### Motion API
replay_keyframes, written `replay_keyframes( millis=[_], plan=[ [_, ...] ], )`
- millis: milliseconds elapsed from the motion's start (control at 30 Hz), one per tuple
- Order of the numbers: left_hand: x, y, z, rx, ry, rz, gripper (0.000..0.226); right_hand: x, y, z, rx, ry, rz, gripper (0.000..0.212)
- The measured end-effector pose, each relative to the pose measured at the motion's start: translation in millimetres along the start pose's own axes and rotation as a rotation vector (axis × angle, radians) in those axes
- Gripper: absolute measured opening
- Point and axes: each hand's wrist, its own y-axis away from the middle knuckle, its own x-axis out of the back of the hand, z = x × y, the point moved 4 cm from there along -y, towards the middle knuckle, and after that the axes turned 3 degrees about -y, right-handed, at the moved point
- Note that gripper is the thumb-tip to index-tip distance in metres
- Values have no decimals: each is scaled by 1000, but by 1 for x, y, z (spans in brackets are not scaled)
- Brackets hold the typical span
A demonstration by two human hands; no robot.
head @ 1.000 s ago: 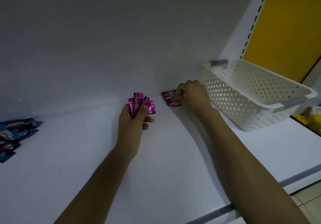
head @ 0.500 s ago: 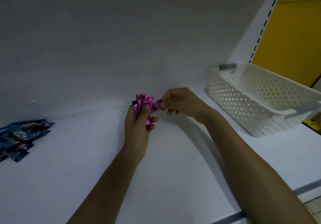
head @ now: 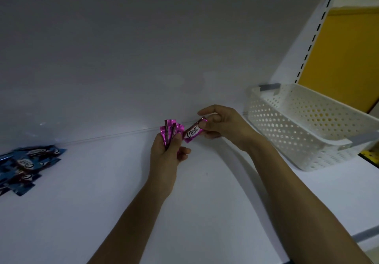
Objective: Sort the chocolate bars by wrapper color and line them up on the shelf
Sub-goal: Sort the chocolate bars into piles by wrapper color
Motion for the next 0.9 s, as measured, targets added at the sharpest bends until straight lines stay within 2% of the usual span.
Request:
replay_keyframes(
  millis=[133, 267, 333, 400, 500, 567, 700, 900],
  plan=[
    [2, -1, -3, -49, -101, -1, 16, -4, 0, -2, 1, 97, -80, 13],
    [2, -1, -4, -98, -210, -25, 18, -11, 2, -2, 8, 325, -179, 7],
    [0, -1, -5, -111, -254, -38, 17, -10, 2, -5, 30, 328, -178, 7],
    [0, 0, -6, -105, -259, -36, 16, -4, 2, -7, 40, 334, -143, 10],
    [1, 0, -5, -96, -210, -27, 18, 27, -1, -2, 21, 427, 54, 14],
    [-1, 0, -4, -95, -202, -36, 19, 48, -2, 6, -37, 511, 128, 13],
    [-2, 2, -2, -78, -194, -34, 21, 58, -2, 18, -134, 735, 130, 12],
    [-3, 5, 2, -80, -237, -30, 10, 51, -7, 23, -114, 896, 205, 10]
  ],
)
